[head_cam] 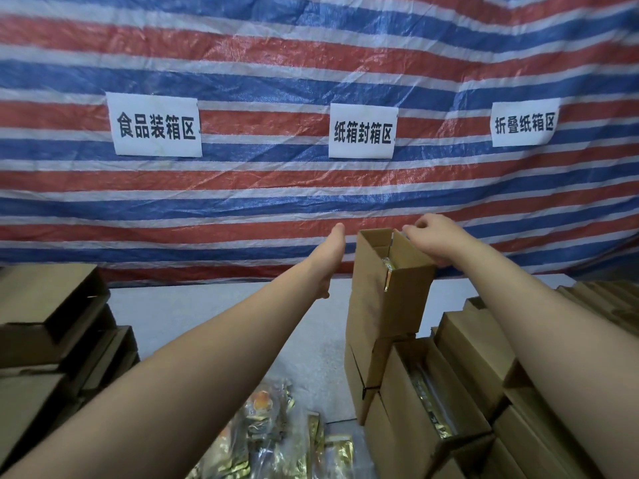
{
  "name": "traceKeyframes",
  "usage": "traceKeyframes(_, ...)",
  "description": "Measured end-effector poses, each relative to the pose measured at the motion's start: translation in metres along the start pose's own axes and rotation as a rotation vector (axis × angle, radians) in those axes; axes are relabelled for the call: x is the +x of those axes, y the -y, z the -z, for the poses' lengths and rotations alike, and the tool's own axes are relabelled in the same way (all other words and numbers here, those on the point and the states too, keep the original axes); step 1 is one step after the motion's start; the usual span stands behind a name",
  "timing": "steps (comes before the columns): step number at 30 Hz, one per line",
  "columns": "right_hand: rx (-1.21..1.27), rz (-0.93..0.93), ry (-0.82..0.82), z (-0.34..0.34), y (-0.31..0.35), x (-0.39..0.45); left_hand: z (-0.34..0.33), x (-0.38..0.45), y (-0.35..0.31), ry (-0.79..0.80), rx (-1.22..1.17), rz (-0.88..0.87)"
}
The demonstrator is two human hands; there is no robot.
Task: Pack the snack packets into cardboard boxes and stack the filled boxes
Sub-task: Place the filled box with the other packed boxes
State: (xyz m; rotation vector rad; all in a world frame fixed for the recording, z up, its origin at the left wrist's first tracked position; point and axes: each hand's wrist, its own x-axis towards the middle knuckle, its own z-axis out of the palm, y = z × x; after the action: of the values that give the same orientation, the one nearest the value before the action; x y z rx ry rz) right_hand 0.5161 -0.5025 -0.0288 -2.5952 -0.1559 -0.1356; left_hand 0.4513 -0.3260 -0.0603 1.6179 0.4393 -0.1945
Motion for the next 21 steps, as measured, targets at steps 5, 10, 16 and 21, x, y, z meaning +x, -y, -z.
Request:
traceKeyframes(5, -0.044, 0.071, 0.004, -0.009, 0.028, -0.031, 0.032, -0.044, 0.015, 0.012, 0.017, -0.033)
traceKeyframes(10, -0.03, 0.097, 0.067, -0.019, 0.06, -0.066, 0.074, -0.074, 0.039, 0.018, 0.002, -0.035)
traceKeyframes(16, 0.014, 0.151, 0.117, -0.041, 0.1, -0.111, 0.123, -0.107, 0.063, -0.024, -0.035, -0.04)
traceKeyframes(21, 0.052, 0.159, 0.195, -0.087, 0.153, -0.151, 0.175, -0.136, 0.095, -0.166, -0.001, -0.065)
